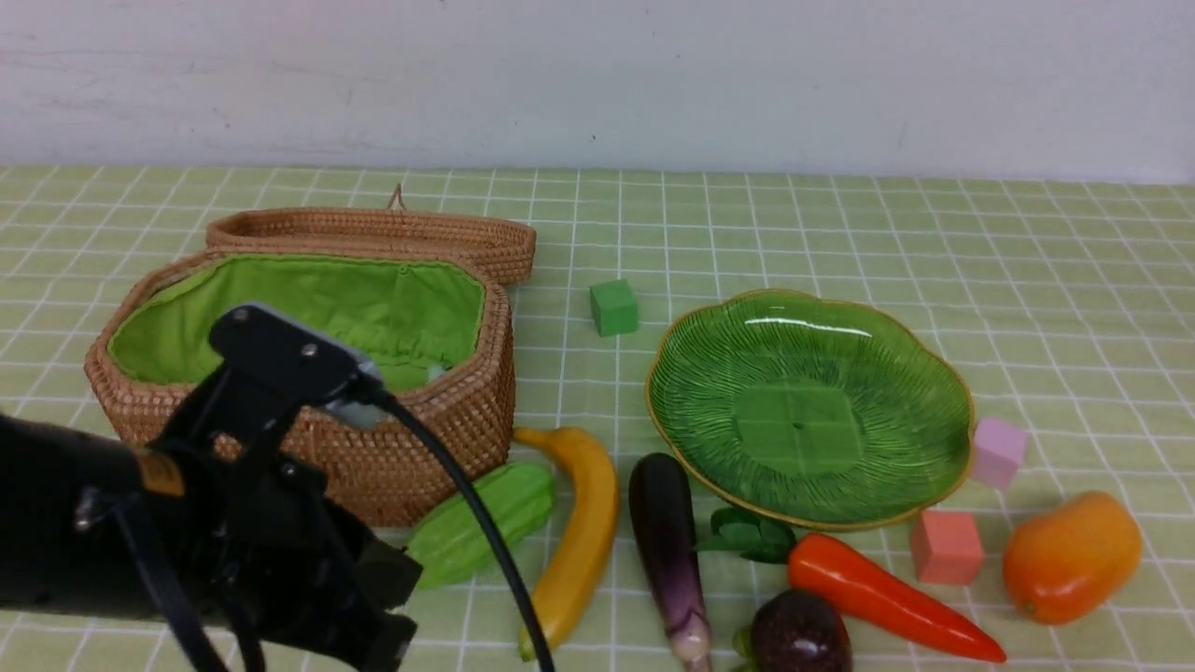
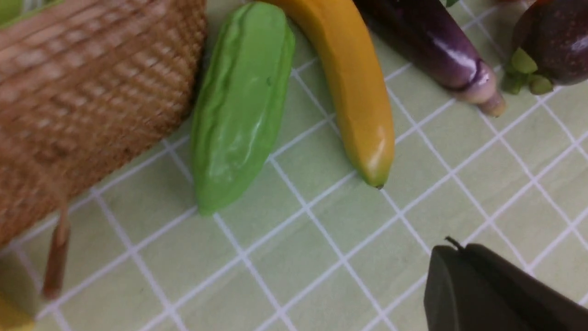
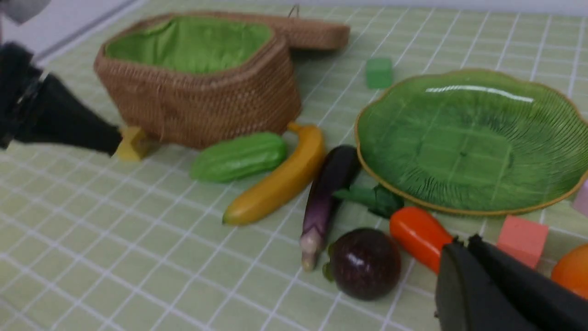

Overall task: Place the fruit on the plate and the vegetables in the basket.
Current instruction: Take a chayote with your left arm and place it on the basket on the left.

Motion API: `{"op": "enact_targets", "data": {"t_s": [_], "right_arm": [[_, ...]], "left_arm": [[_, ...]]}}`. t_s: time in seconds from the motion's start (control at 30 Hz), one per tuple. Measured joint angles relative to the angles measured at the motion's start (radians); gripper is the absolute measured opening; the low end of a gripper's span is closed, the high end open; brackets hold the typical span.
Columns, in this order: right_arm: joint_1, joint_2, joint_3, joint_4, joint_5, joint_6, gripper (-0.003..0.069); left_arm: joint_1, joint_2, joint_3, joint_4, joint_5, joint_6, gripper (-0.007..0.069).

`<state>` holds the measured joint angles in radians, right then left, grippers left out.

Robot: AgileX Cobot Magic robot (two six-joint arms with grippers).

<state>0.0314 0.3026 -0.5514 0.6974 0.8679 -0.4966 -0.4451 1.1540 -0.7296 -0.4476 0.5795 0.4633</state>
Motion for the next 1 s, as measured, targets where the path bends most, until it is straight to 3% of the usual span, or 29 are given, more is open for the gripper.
{"op": "enact_targets", "data": {"t_s": [0.13,0.23,0.33,0.43,0.47,0.6,1.0], "right_arm": [[0.000,0.020,-0.013,-0.013,0.036,-0.016,0.0000],[0.000,0.020,-0.013,-0.017,0.042,-0.034,0.0000],[0.000,0.020,-0.013,-0.020,0.046,-0.050,0.0001],[0.000,0.020,-0.015,-0.023,0.047,-0.064,0.0003],[0.000,0.020,-0.015,-0.023,0.047,-0.067,0.0003],[0.000,0.020,-0.015,-0.023,0.047,-0.070,0.0006],[0.000,0.020,-0.015,-0.023,0.047,-0.072,0.0015]], "left_arm": [[-0.064,0.057,-0.021,0.000,-0.064,0.005,-0.0013],[-0.086,0.133,-0.061,0.016,-0.090,0.006,0.0031],[-0.086,0.182,-0.089,0.045,-0.090,0.006,0.0118],[-0.086,0.260,-0.113,0.104,-0.097,-0.008,0.0288],[-0.086,0.284,-0.115,0.132,-0.102,-0.028,0.0358],[-0.086,0.344,-0.117,0.251,-0.136,-0.143,0.0483],[-0.086,0.436,-0.119,0.574,-0.220,-0.393,0.0519]]}}
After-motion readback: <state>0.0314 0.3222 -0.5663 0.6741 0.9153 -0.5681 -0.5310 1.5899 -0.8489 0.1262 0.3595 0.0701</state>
